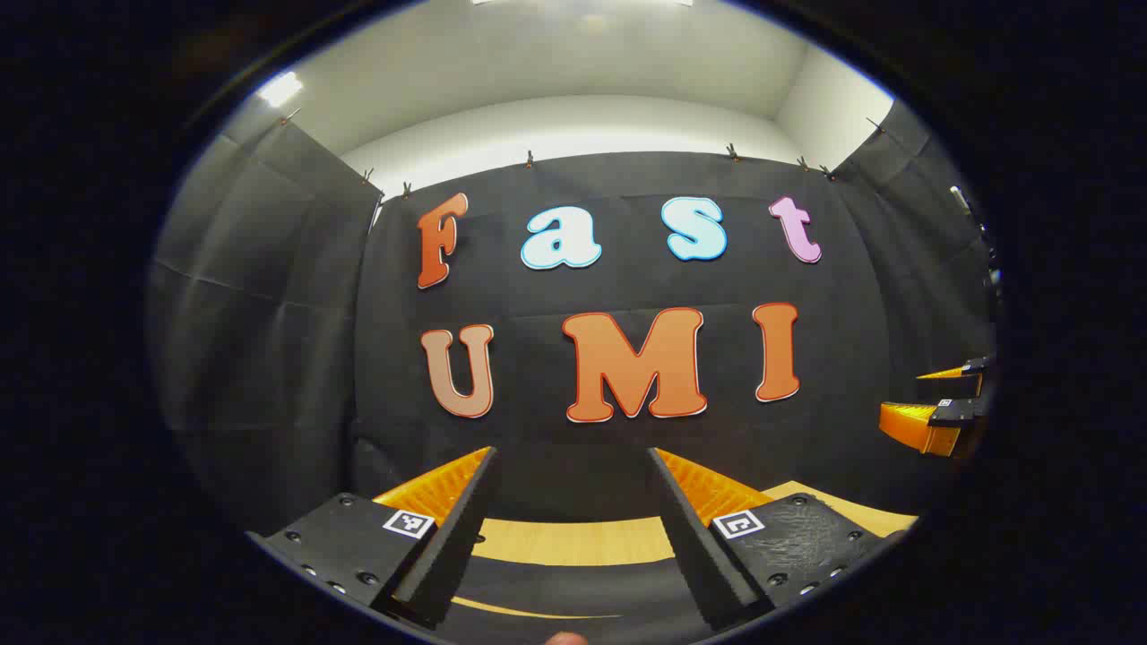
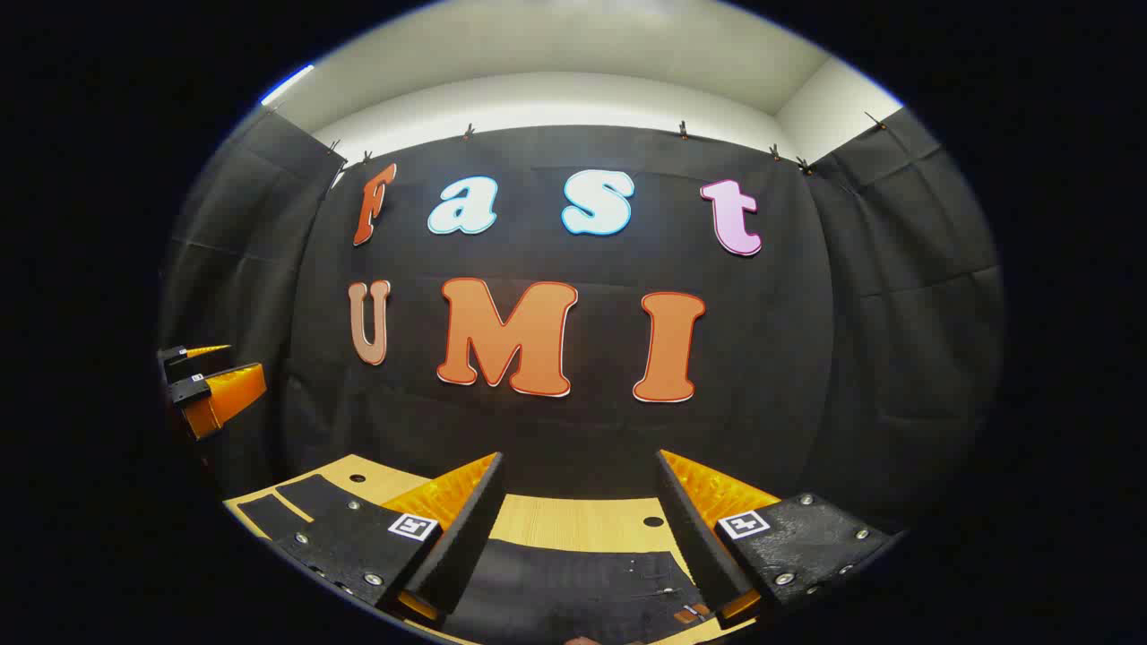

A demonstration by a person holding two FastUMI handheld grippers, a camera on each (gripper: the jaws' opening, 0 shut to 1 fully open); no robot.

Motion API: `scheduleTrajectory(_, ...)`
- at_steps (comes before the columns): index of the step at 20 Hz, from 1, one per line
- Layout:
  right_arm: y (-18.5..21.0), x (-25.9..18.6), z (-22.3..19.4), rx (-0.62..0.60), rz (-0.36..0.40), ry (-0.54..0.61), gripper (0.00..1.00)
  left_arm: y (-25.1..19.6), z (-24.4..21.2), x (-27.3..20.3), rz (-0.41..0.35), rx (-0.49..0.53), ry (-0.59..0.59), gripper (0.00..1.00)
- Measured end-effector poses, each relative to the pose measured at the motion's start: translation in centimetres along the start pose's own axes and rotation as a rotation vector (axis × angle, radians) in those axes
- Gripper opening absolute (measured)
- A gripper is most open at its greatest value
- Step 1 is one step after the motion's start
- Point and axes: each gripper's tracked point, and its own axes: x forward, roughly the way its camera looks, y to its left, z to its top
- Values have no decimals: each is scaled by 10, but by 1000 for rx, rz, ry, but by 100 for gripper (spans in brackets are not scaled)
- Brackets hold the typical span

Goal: Grasp the waist and the cuffs of the jeans and fold them to make the two legs overlap; first hold the waist and fold one-third of the jeans toward the cuffs, then hold the cuffs and fold the remaining one-third in the same direction to finish folding.

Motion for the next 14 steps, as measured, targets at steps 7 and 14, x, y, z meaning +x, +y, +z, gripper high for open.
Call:
scheduleTrajectory(7, 11, 7, -17, 6, 20, 29, 100, 8, -19, 3, 48, -7, 32, 96)
scheduleTrajectory(14, -3, 8, -38, 47, -32, 81, 98, 28, -34, 3, 97, 4, 76, 97)
